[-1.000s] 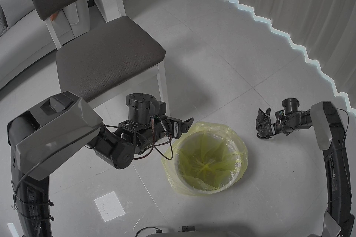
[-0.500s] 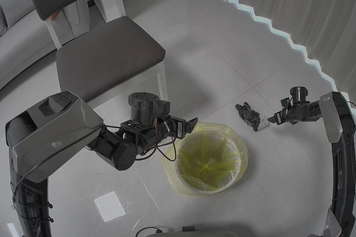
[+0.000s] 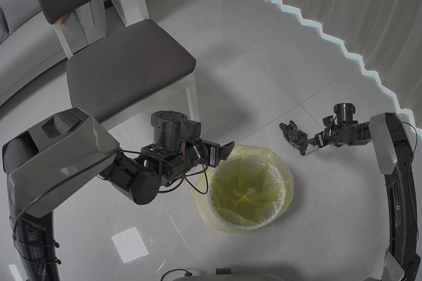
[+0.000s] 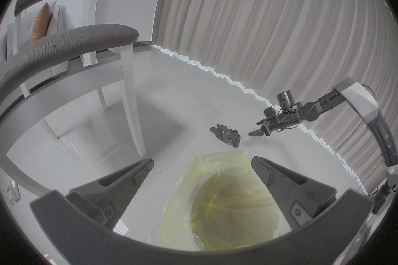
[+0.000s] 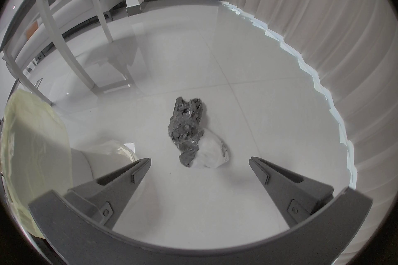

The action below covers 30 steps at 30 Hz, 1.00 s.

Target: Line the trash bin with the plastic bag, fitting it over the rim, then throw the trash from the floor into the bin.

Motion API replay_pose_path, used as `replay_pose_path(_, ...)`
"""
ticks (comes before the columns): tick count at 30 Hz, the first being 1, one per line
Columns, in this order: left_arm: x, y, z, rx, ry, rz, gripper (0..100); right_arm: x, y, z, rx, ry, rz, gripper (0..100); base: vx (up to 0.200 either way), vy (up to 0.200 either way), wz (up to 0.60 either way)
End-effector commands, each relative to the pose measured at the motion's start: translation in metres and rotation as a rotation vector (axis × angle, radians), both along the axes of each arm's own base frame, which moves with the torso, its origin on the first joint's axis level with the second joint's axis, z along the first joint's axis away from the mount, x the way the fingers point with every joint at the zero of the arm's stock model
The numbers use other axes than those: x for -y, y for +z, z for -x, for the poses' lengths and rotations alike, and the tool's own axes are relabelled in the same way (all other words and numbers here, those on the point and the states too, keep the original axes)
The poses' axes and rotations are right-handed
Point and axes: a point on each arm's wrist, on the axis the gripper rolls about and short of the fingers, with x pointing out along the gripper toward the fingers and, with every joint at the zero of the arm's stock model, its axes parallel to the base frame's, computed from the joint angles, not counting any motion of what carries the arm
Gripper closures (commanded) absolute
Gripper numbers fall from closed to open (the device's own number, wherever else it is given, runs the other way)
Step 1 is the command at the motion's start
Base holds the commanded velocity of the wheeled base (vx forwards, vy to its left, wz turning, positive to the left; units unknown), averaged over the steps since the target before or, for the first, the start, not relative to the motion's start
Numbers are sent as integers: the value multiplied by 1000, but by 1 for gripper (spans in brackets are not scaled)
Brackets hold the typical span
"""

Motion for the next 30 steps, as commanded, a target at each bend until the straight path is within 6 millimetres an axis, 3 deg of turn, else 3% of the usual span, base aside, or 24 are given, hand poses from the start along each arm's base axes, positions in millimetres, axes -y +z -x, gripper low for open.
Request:
replay_pose_path(1, -8, 17, 16, 31, -17, 30, 0, -8, -34, -1, -55, 16, -6, 0, 0, 0, 0)
replay_pose_path(7, -10, 15, 22, 74, -56, 84, 0, -4, -36, -1, -57, 22, -24, 0, 0, 0, 0)
replay_pose_path(11, -6, 5, 15, 74, -40, 68, 0, -3, -31, -1, -49, 10, -35, 0, 0, 0, 0)
replay_pose_path(15, -3, 12, 21, 86, -58, 78, 0, -2, -20, -2, -24, 9, -33, 0, 0, 0, 0)
replay_pose_path(21, -18, 24, 42, 167, -225, 178, 0, -3, 3, -1, 6, -7, -54, 0, 0, 0, 0)
replay_pose_path(26, -38, 13, 52, 189, -314, 210, 0, -8, 17, 2, 14, -23, -88, 0, 0, 0, 0)
replay_pose_path(30, -38, 3, 46, 183, -260, 236, 0, -10, 15, 2, 8, -19, -87, 0, 0, 0, 0)
